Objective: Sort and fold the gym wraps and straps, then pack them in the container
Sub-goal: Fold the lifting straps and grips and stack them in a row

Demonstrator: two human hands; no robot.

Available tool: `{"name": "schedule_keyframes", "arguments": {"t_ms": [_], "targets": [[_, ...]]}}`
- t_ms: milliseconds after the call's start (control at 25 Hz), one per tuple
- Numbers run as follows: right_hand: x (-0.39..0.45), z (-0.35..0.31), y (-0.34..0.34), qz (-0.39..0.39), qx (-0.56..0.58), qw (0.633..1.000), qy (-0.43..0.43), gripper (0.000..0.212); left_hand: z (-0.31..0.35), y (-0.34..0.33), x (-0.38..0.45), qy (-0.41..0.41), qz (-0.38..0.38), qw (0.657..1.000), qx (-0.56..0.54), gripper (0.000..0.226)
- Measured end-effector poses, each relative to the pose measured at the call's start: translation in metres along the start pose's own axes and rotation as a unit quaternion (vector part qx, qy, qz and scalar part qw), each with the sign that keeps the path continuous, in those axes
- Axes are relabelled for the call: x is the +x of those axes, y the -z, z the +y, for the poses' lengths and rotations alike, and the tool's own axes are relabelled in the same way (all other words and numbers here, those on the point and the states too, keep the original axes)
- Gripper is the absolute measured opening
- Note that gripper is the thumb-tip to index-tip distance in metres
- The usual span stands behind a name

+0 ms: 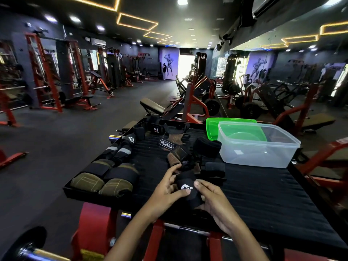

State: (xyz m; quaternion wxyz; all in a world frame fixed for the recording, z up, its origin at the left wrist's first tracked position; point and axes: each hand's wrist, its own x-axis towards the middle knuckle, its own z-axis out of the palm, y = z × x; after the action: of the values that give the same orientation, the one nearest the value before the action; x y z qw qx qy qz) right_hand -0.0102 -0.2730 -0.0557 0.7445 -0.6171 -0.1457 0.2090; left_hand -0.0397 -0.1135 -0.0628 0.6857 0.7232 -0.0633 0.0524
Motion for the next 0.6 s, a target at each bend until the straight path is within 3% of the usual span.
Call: {"name": "schedule_keyframes", "arguments": {"t_ms": [200,280,440,600], "targets": [[0.001,0.006,0.002,-0.023,-0.061,0.998,0.005,0.033,0.000,-0.008,0.001,0.004,0.077,0.996,0.036,0.028],[0.001,0.006,0.001,-0.035,-0.107,0.993,0.021,0.048,-0.002,-0.012,-0.001,-0.007,0.103,0.993,0.054,0.029],[0.002,0.011,-0.011,-0.024,-0.205,0.975,0.085,0.049,0.000,-0.016,-0.001,-0.036,0.146,0.989,0.012,0.041],[0.004,0.008,-0.027,0.002,-0.212,0.971,0.108,0.058,0.002,-0.001,0.000,-0.045,0.116,0.991,0.041,0.052]]}}
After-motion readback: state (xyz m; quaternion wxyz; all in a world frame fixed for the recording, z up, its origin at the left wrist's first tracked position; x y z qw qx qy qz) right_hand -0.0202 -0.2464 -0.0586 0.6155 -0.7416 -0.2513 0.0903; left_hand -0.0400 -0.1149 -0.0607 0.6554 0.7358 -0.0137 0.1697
